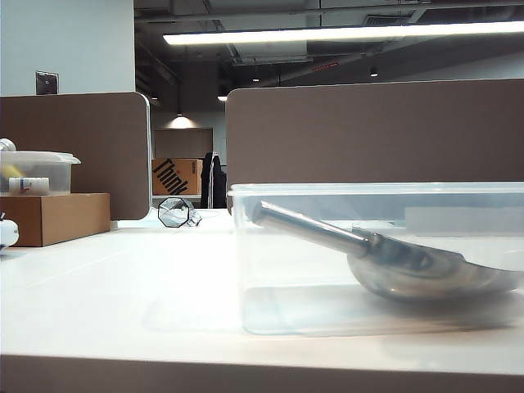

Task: Pick up the metal ice scoop from the table and place it inside the transparent plastic box.

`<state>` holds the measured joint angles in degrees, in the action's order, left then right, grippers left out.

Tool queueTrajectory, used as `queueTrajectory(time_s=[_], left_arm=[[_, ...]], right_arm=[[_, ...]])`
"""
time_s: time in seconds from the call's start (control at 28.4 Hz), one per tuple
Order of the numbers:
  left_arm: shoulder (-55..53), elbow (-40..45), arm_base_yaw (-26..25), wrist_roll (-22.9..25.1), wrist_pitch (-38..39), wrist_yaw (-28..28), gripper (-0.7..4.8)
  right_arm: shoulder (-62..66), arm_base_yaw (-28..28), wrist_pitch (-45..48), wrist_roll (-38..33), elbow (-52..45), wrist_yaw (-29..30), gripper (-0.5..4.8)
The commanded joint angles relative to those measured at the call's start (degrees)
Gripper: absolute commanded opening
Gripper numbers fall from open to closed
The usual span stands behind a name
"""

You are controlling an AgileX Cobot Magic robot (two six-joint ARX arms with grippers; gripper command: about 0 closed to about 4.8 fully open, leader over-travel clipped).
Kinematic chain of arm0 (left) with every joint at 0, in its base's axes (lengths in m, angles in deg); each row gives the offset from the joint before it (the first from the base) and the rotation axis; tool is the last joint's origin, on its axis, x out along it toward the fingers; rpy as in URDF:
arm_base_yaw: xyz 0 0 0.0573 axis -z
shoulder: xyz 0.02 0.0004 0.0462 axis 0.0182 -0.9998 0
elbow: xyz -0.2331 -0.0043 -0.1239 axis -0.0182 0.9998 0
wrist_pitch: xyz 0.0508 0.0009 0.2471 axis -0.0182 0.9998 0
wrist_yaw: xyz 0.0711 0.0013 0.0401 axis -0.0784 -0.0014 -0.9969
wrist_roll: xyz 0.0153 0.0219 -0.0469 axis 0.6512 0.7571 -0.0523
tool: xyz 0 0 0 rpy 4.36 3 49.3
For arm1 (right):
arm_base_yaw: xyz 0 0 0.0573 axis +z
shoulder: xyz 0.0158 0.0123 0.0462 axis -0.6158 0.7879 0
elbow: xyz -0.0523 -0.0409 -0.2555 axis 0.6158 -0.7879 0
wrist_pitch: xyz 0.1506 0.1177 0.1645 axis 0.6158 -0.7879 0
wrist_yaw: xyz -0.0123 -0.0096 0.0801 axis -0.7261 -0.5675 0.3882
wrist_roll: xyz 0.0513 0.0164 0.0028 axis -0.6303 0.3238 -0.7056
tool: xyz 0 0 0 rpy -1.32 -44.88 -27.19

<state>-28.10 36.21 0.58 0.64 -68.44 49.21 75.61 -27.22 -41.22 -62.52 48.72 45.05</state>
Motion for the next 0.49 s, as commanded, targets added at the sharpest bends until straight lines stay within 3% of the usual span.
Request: queueTrajectory(time_s=[0.04,0.21,0.49], left_arm=[[-0.04,0.02,0.11,0.02,-0.87,0.26,-0.01],[-0.04,0.02,0.11,0.02,-0.70,0.26,-0.01],[-0.04,0.02,0.11,0.02,-0.68,0.26,-0.01]], right_arm=[[0.02,-4.13,0.81,0.13,0.09,0.17,-0.01],[0.02,-9.64,0.83,0.13,0.09,-0.85,-0.01],[0.02,-9.75,0.83,0.13,0.09,-1.44,-0.01]])
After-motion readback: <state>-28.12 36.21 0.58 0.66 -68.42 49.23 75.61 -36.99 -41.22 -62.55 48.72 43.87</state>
